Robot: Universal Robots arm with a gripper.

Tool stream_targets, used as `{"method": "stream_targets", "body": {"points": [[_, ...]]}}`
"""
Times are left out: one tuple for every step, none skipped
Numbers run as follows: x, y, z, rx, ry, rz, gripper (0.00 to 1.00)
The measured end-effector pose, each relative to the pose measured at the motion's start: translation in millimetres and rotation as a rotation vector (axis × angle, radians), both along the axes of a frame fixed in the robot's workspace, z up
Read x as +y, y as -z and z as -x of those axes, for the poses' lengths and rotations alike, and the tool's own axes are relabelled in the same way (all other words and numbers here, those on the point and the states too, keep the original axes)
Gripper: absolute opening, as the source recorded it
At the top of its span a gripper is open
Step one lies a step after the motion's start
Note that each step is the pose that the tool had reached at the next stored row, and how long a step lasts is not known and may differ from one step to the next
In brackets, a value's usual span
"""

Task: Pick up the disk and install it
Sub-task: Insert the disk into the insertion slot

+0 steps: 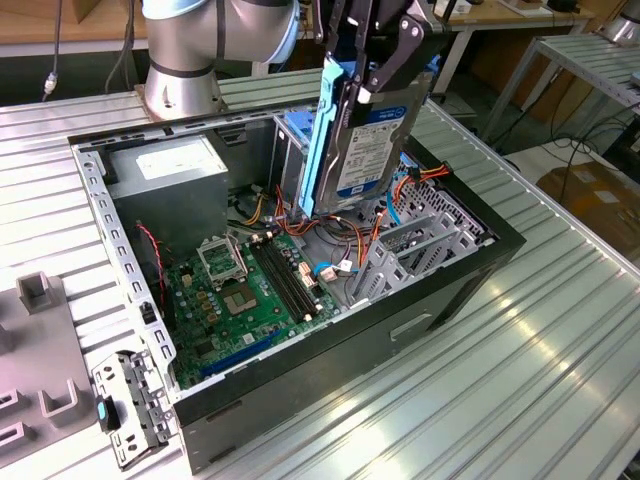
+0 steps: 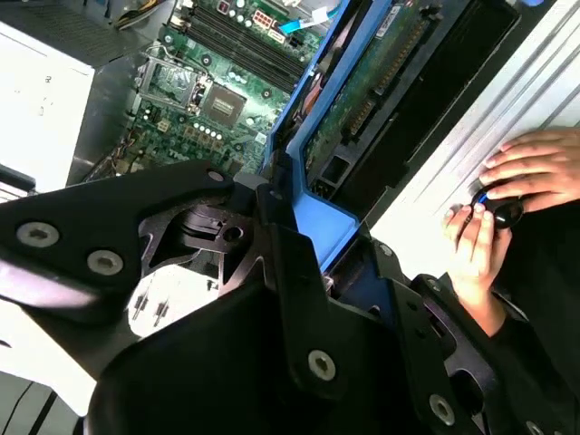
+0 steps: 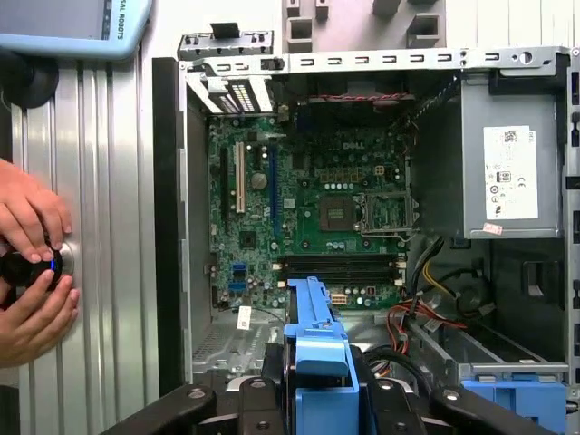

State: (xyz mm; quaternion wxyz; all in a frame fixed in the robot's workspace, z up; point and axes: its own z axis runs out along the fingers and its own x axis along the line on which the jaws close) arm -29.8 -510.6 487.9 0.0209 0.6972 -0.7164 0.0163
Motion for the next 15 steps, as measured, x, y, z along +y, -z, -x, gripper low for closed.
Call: {"method": "stream_targets", "body": {"points": [[-7.0, 0.4, -13.3, 0.0000, 0.000, 0.0002, 0.37], [-7.2, 0.7, -21.7, -0.0001, 0.000, 0.0001, 0.37], [-7.2, 0.7, -26.3, 0.0000, 0.000, 0.0001, 0.37], [-7.2, 0.7, -28.3, 0.0000, 0.000, 0.0003, 0.37], [-7.2, 0.7, -28.5, 0.0000, 0.000, 0.0004, 0.37], [-7.2, 0.7, -28.5, 0.0000, 0.000, 0.0005, 0.37], [-7.2, 0.7, -28.6, 0.0000, 0.000, 0.0004, 0.37], [-7.2, 0.7, -28.7, 0.0000, 0.000, 0.0004, 0.37], [-7.2, 0.7, -28.8, 0.0000, 0.000, 0.0004, 0.37], [-7.2, 0.7, -28.8, 0.0000, 0.000, 0.0004, 0.37], [-7.2, 0.7, -28.8, 0.0000, 0.000, 0.0005, 0.37], [-7.2, 0.8, -28.8, 0.0000, 0.000, 0.0004, 0.37], [-7.2, 0.7, -28.9, 0.0000, 0.000, 0.0004, 0.37], [-7.2, 0.7, -28.9, 0.0000, 0.000, 0.0004, 0.37], [-7.1, 0.7, -28.9, 0.0000, 0.000, 0.0004, 0.37]]}}
